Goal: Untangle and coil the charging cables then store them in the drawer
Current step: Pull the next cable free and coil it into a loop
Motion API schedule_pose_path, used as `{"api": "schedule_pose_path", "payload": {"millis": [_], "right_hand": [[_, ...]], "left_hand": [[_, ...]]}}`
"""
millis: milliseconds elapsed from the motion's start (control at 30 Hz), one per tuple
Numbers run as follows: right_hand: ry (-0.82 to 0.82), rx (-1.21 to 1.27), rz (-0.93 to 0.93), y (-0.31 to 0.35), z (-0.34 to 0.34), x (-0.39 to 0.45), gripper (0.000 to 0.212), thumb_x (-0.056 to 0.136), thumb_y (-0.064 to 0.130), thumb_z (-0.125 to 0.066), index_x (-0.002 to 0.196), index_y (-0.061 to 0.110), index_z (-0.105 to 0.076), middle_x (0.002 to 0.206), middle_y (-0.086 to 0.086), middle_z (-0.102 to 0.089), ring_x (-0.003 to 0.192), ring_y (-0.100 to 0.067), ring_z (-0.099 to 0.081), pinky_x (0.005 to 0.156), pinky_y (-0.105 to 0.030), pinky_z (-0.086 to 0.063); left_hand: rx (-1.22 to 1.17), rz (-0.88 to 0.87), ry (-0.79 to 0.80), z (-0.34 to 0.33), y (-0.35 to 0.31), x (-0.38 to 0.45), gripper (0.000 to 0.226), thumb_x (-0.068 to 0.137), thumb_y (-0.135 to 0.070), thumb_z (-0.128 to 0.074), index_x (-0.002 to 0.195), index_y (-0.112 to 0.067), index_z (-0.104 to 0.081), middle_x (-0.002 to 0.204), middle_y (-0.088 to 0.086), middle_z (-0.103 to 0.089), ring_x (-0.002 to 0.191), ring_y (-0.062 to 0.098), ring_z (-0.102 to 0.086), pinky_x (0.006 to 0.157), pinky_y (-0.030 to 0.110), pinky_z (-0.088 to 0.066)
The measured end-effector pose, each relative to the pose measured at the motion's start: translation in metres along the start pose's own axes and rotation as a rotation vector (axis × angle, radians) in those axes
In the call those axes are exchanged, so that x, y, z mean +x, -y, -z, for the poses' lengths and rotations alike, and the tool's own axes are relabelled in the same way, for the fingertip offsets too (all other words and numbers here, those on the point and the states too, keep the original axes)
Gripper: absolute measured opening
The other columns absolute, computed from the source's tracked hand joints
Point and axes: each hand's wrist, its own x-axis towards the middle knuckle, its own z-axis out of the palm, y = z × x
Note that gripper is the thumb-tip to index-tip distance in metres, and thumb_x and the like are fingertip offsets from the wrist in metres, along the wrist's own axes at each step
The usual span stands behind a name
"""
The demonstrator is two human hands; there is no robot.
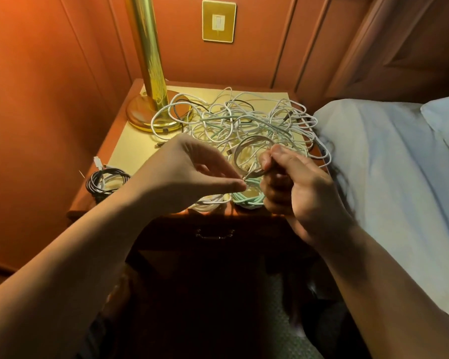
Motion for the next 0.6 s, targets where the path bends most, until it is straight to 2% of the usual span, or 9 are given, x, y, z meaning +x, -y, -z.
{"api": "schedule_pose_path", "payload": {"millis": [67,100,233,300,433,533,600], "right_hand": [[0.018,0.129,-0.033,-0.002,-0.004,0.000,0.037,0.110,0.029,-0.034,0.081,0.018,-0.054,0.061,0.007,-0.017,0.053,-0.012,-0.008,0.044,-0.026,-0.008],[0.020,0.180,-0.055,-0.003,-0.006,0.000,0.037,0.109,0.031,-0.036,0.079,0.019,-0.054,0.061,0.007,-0.017,0.054,-0.012,-0.007,0.044,-0.026,-0.008],[-0.020,0.287,-0.137,-0.007,-0.014,0.000,0.043,0.109,0.036,-0.034,0.072,0.023,-0.052,0.064,0.006,-0.010,0.057,-0.011,-0.005,0.045,-0.024,-0.007],[-0.045,0.312,-0.148,-0.009,-0.016,0.001,0.043,0.110,0.037,-0.035,0.073,0.023,-0.051,0.067,0.005,-0.005,0.058,-0.012,-0.004,0.044,-0.024,-0.008],[-0.049,0.310,-0.131,-0.013,-0.020,0.004,0.041,0.112,0.037,-0.033,0.077,0.022,-0.049,0.067,0.004,-0.005,0.055,-0.011,-0.006,0.042,-0.022,-0.012],[-0.037,0.285,-0.128,-0.014,-0.023,0.005,0.041,0.112,0.036,-0.031,0.078,0.022,-0.050,0.067,0.004,-0.008,0.056,-0.012,-0.005,0.041,-0.021,-0.015],[-0.040,0.278,-0.138,-0.014,-0.024,0.005,0.041,0.112,0.036,-0.031,0.078,0.022,-0.049,0.064,0.005,-0.011,0.056,-0.013,-0.006,0.040,-0.020,-0.017]], "left_hand": [[0.034,-0.018,-0.013,-0.003,0.002,-0.002,0.019,0.071,-0.039,-0.086,0.082,-0.024,-0.083,0.078,-0.004,-0.078,0.079,0.028,-0.072,0.071,0.052,-0.059],[0.046,-0.022,-0.034,-0.005,0.003,-0.002,0.019,0.071,-0.039,-0.088,0.080,-0.023,-0.083,0.075,-0.004,-0.077,0.075,0.026,-0.072,0.067,0.050,-0.060],[0.079,-0.006,-0.175,-0.012,0.009,-0.003,0.023,0.073,-0.039,-0.091,0.070,-0.018,-0.080,0.063,-0.003,-0.073,0.056,0.015,-0.066,0.050,0.027,-0.051],[0.043,0.057,-0.183,-0.014,0.010,-0.002,0.021,0.075,-0.038,-0.089,0.074,-0.018,-0.082,0.068,-0.004,-0.075,0.063,0.011,-0.070,0.056,0.027,-0.056],[-0.261,0.203,-0.114,-0.016,0.010,-0.001,0.013,0.074,-0.021,-0.090,0.080,-0.012,-0.082,0.076,0.007,-0.077,0.068,0.011,-0.067,0.061,0.026,-0.053],[-0.404,0.266,-0.091,-0.017,0.010,-0.001,0.031,0.067,-0.033,-0.089,0.082,-0.007,-0.080,0.084,0.009,-0.076,0.077,0.013,-0.069,0.067,0.031,-0.052],[-0.424,0.270,-0.124,-0.018,0.010,-0.001,0.034,0.064,-0.040,-0.087,0.076,-0.010,-0.078,0.080,0.008,-0.073,0.075,0.013,-0.067,0.064,0.030,-0.050]]}}
